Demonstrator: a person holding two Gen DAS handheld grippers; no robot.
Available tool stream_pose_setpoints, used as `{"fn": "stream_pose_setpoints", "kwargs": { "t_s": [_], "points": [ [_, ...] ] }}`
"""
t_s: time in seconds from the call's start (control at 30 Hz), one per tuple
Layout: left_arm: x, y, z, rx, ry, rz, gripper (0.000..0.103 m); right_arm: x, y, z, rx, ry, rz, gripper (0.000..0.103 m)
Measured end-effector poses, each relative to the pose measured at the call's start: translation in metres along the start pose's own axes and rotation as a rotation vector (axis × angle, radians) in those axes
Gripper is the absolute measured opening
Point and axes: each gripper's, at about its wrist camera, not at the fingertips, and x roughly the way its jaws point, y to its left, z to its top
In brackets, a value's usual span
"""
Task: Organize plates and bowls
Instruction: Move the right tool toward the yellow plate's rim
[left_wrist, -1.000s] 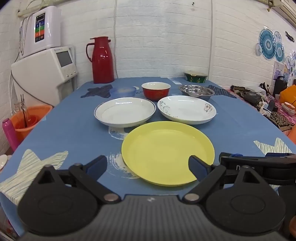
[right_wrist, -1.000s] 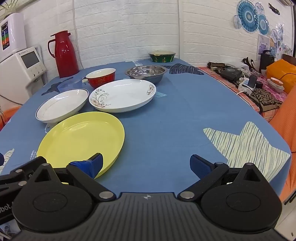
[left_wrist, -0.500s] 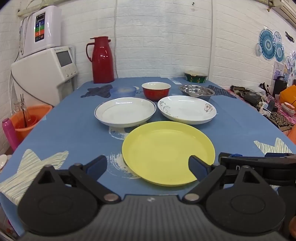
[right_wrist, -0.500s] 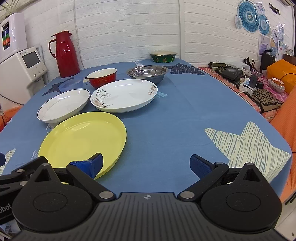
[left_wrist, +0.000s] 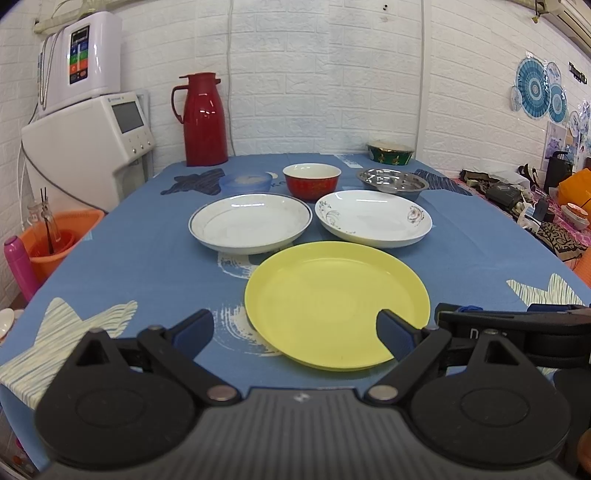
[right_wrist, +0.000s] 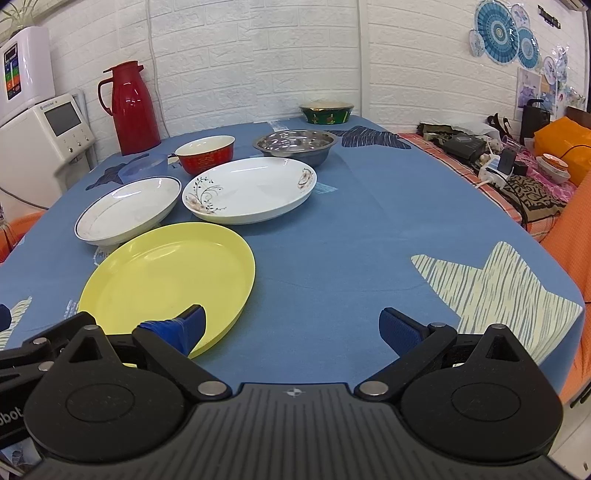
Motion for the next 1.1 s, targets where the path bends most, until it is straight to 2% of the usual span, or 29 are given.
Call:
{"fn": "stream_pose_setpoints", "kwargs": {
  "t_s": [0.63,1.1],
  "points": [
    [0.004,0.009,0.0,-0.017,0.005,0.006,0.089,0.004,0.005,0.001,-0.005,0.01,0.011,0.088],
    [0.027,0.035,0.012,-0.064,0.042,0.062,0.089,0.02,0.005,0.008,0.007,0.046,0.018,0.088]
  ]
}}
